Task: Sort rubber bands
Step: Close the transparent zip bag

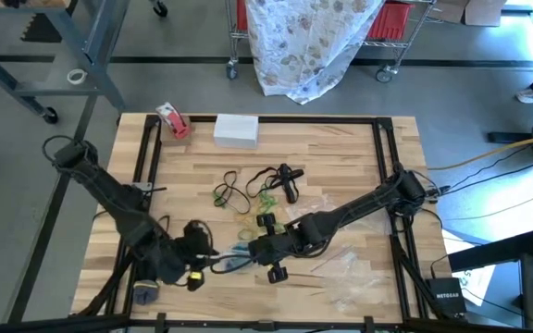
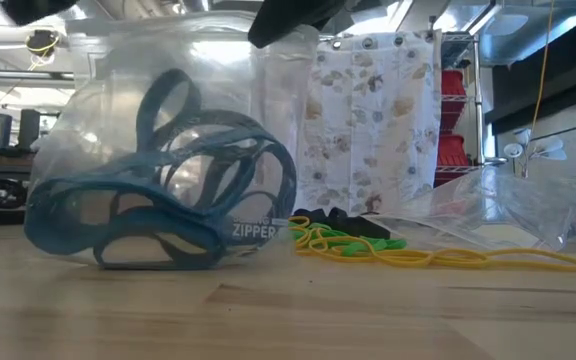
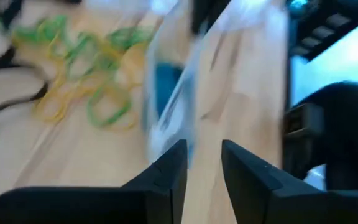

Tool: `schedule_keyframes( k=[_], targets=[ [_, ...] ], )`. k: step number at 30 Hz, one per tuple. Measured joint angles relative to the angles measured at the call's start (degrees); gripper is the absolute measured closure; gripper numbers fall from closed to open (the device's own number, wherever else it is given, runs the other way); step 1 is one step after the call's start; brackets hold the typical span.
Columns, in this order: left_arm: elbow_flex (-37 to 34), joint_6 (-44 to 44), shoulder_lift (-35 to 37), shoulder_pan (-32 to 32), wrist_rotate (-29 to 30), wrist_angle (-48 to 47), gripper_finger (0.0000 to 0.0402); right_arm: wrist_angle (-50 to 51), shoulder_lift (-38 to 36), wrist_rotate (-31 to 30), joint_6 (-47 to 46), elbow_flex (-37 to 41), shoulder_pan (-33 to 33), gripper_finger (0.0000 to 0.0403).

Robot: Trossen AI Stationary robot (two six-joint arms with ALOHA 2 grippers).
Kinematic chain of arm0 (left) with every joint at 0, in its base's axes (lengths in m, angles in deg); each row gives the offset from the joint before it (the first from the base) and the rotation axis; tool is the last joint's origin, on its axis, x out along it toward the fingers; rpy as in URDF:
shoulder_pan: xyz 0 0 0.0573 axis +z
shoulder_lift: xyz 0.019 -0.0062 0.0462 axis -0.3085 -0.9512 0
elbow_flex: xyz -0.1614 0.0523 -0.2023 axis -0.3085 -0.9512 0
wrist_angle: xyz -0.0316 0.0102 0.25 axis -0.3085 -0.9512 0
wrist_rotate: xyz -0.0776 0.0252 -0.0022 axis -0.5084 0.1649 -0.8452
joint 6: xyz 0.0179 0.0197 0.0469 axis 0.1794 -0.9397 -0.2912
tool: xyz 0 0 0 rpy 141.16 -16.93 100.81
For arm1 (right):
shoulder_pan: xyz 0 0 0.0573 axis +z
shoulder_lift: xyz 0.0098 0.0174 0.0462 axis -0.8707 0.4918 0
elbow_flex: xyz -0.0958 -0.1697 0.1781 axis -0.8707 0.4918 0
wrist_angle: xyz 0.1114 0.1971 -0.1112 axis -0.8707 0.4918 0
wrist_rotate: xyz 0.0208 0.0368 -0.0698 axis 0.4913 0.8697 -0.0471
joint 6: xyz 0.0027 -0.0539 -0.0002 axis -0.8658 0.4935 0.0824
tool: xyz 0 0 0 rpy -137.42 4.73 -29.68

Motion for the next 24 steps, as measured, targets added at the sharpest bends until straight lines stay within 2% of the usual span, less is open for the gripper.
schedule_keyframes(
  k=[2,6,9,13,16,19,24],
  targets=[
    [0.0,2.5,-1.1,-0.9,1.2,-3.3,0.0309,0.0,0.0,0.0,0.0,0.0,0.0,0.0403],
    [-0.1,2.2,-2.9,-1.7,4.9,-5.1,0.0309,-0.2,0.0,-0.9,0.0,0.0,0.0,0.0403],
    [-0.1,0.5,-3.2,-1.8,4.6,-5.7,0.0309,-0.2,0.0,-1.5,0.0,0.0,0.0,0.0403],
    [-0.1,1.0,-3.0,-1.9,0.9,-8.6,0.0309,-0.2,0.0,-1.5,0.0,0.0,0.0,0.0403],
    [-0.1,3.2,-3.0,-1.8,3.9,-11.9,0.0309,-0.8,0.0,-1.5,0.0,0.0,0.0,0.0403],
    [-0.1,1.9,-3.0,-1.0,6.7,-10.8,0.0309,-2.1,0.0,-1.5,0.0,0.0,0.0,0.0403],
    [-0.1,-2.5,-3.0,-0.5,4.8,-7.3,0.0311,-2.1,0.0,-1.5,0.0,0.0,0.0,0.0403]
  ],
)
